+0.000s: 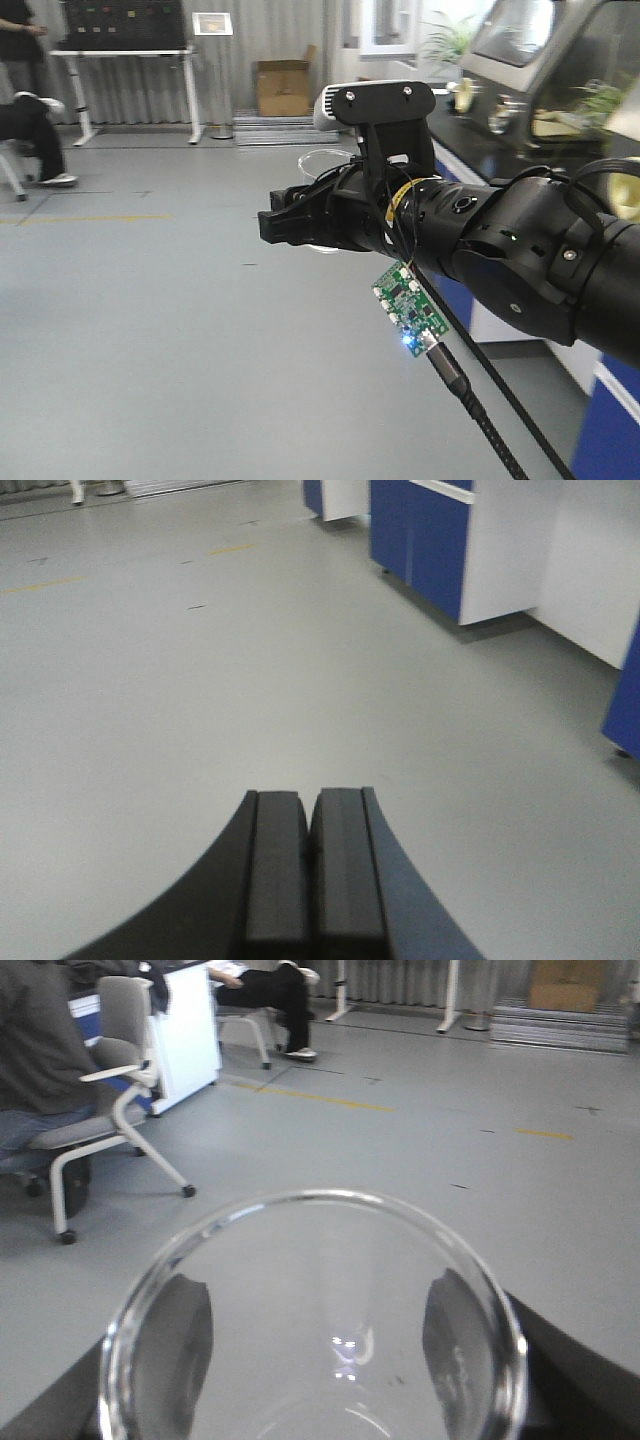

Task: Pick beaker and place in left cabinet
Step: 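Drive the base away from the bench holding the beaker in the right gripper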

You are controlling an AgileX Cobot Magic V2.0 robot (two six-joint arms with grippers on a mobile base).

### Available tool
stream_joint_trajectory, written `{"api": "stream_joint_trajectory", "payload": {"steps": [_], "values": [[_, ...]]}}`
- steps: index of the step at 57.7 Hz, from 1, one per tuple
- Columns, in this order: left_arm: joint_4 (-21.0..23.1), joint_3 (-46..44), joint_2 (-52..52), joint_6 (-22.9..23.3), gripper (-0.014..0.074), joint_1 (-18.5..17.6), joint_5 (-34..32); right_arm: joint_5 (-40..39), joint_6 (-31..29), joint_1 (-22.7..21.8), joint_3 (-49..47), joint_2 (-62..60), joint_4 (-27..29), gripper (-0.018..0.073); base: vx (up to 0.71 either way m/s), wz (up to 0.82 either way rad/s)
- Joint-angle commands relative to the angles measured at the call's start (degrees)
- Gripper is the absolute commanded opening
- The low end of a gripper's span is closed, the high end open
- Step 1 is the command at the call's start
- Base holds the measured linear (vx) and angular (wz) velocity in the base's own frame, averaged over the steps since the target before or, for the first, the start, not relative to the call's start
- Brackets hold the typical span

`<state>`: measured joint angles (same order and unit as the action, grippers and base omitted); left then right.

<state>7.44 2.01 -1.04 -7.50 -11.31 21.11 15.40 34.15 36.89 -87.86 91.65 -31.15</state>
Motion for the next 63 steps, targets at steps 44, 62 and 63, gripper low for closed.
{"api": "stream_joint_trajectory", "payload": {"steps": [44,62,63], "values": [[0.61,-1.07,-0.59,0.07,-0.0006,-0.32,-4.74,-4.13,0.02,-0.28,-2.11,-2.61,-0.86,0.0054,0.35,0.21],[0.61,-1.07,-0.59,0.07,-0.0006,-0.32,-4.74,-4.13,0.02,-0.28,-2.11,-2.61,-0.86,0.0054,0.56,-0.01],[0.61,-1.07,-0.59,0.07,-0.0006,-0.32,-4.74,-4.13,0.02,-0.28,-2.11,-2.61,-0.86,0.0054,0.60,0.03]]}}
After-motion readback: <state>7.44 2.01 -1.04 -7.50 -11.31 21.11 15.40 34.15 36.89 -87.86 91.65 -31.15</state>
